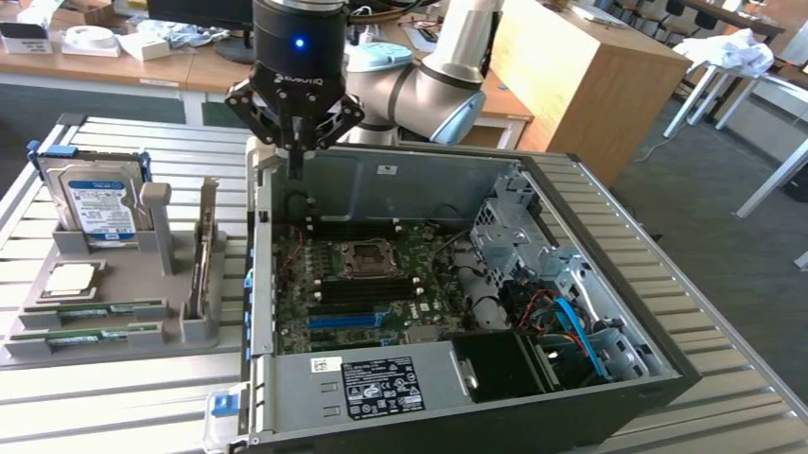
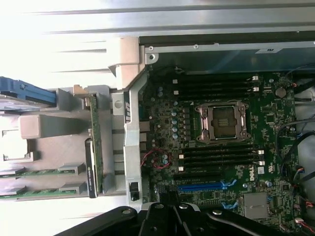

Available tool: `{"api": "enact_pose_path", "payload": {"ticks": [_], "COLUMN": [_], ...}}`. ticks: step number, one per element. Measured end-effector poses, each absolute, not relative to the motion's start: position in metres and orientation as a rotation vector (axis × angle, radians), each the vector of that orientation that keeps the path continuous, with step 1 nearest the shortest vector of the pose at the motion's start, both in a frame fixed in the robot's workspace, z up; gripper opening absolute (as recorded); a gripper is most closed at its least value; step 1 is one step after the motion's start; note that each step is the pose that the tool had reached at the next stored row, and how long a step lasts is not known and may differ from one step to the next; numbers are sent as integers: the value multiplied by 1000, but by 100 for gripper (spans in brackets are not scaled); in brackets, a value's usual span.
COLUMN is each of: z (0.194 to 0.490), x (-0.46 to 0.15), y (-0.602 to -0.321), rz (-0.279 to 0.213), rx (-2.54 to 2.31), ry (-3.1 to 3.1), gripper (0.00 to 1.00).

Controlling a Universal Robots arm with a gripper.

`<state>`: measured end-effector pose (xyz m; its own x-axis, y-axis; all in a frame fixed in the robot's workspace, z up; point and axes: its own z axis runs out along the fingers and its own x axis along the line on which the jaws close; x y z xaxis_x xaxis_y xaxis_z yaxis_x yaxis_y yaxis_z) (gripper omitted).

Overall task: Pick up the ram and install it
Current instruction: 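Reach for the ram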

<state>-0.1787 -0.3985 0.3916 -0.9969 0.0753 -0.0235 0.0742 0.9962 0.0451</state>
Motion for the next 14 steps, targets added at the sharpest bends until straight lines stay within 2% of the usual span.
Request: {"api": "enact_pose_path", "payload": {"ticks": [14], "z": [391], "x": [-193], "y": [-399], "rz": [69], "rx": [117], "ry": [3114], "gripper": [10]}}
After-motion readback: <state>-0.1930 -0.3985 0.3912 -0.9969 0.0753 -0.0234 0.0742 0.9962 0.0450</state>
